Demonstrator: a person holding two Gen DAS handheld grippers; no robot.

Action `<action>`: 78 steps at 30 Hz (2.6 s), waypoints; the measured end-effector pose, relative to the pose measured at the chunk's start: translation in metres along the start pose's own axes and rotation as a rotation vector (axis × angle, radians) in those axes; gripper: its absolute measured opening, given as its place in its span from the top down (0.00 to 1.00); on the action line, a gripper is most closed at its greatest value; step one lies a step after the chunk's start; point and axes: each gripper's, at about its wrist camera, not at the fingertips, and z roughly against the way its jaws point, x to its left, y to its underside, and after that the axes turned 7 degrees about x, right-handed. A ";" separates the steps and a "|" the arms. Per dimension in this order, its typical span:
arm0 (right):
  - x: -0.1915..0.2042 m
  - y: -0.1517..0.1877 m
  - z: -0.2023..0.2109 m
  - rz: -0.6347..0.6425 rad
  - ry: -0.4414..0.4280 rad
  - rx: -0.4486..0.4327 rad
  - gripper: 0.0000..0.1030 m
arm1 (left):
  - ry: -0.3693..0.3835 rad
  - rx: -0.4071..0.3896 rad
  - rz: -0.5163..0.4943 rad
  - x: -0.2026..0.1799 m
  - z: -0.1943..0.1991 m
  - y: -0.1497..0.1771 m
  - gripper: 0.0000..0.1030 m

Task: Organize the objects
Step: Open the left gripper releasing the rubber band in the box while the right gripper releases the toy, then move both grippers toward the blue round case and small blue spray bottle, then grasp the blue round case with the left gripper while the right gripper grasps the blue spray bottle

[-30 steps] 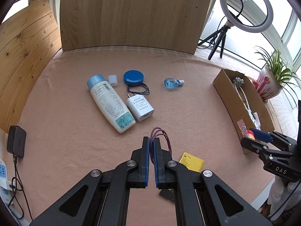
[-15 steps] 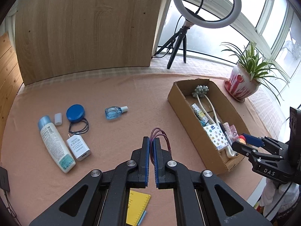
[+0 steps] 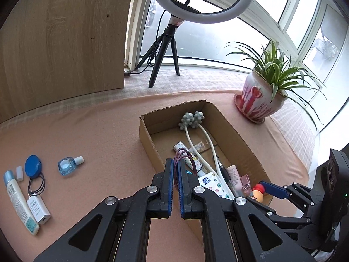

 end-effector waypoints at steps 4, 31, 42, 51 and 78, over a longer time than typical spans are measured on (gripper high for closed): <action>-0.005 -0.002 -0.004 -0.006 -0.001 0.007 0.55 | -0.005 0.017 0.005 -0.009 -0.022 -0.011 0.96; 0.015 -0.013 -0.007 0.024 -0.016 -0.001 0.35 | -0.056 0.064 0.111 0.057 0.001 0.005 0.32; 0.088 -0.051 -0.027 0.170 -0.068 0.012 0.35 | -0.165 0.121 0.339 0.220 0.022 0.018 0.32; 0.153 -0.102 -0.079 0.203 -0.160 0.094 0.35 | -0.269 0.163 0.436 0.318 0.006 0.008 0.33; 0.239 -0.139 -0.189 0.334 -0.157 0.339 0.68 | -0.059 0.203 0.381 0.297 -0.035 0.024 0.89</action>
